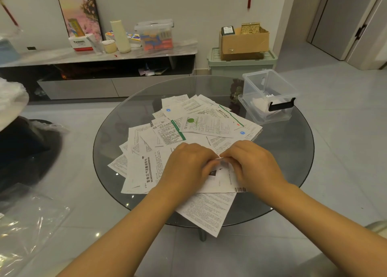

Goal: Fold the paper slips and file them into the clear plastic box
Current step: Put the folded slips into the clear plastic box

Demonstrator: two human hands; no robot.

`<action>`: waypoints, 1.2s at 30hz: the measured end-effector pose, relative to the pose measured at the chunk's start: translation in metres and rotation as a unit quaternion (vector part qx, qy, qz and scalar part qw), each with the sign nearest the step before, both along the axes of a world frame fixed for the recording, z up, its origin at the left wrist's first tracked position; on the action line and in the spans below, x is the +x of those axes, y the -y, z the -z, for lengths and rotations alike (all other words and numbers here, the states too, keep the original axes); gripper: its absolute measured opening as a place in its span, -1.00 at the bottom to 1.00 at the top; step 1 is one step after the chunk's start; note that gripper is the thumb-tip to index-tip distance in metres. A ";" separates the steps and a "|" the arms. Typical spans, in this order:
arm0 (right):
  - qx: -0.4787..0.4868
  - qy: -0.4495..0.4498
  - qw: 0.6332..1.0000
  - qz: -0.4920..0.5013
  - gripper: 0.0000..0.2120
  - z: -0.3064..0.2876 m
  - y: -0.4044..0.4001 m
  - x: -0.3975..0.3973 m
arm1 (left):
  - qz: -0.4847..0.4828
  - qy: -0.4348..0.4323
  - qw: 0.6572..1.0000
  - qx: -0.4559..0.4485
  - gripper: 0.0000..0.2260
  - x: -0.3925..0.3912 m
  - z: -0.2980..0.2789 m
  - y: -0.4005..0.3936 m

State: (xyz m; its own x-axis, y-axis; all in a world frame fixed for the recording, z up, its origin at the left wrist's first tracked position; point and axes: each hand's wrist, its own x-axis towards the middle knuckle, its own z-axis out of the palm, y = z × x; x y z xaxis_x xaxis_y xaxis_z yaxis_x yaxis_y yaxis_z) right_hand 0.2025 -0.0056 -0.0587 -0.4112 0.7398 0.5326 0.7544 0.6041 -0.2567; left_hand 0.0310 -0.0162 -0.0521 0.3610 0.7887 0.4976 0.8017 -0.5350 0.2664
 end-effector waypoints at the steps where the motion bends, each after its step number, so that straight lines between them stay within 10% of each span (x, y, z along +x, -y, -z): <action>1: 0.004 -0.005 1.000 -0.001 -0.92 -0.001 0.001 0.002 | 0.002 0.009 1.000 0.013 -0.75 0.002 -0.001 -0.002; 7: 0.033 -0.065 0.997 0.014 -0.81 -0.008 0.001 0.023 | 0.003 0.045 0.995 0.094 -0.77 0.024 -0.009 -0.010; 22: -0.087 0.062 0.959 0.263 -0.79 0.015 -0.037 0.108 | -0.018 -0.022 0.995 -0.100 -0.71 0.062 0.006 -0.025; 36: -0.019 0.082 0.963 0.256 -0.69 0.002 -0.024 0.083 | -0.060 -0.011 0.993 -0.099 -0.70 0.048 0.007 -0.023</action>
State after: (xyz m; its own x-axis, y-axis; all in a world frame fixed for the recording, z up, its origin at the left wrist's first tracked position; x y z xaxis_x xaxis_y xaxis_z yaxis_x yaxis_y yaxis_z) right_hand 0.2855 0.0186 -0.0611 -0.0632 0.8852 0.4609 0.9831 0.1347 -0.1239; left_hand 0.0788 0.0072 -0.0589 0.2665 0.9083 0.3224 0.8636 -0.3736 0.3385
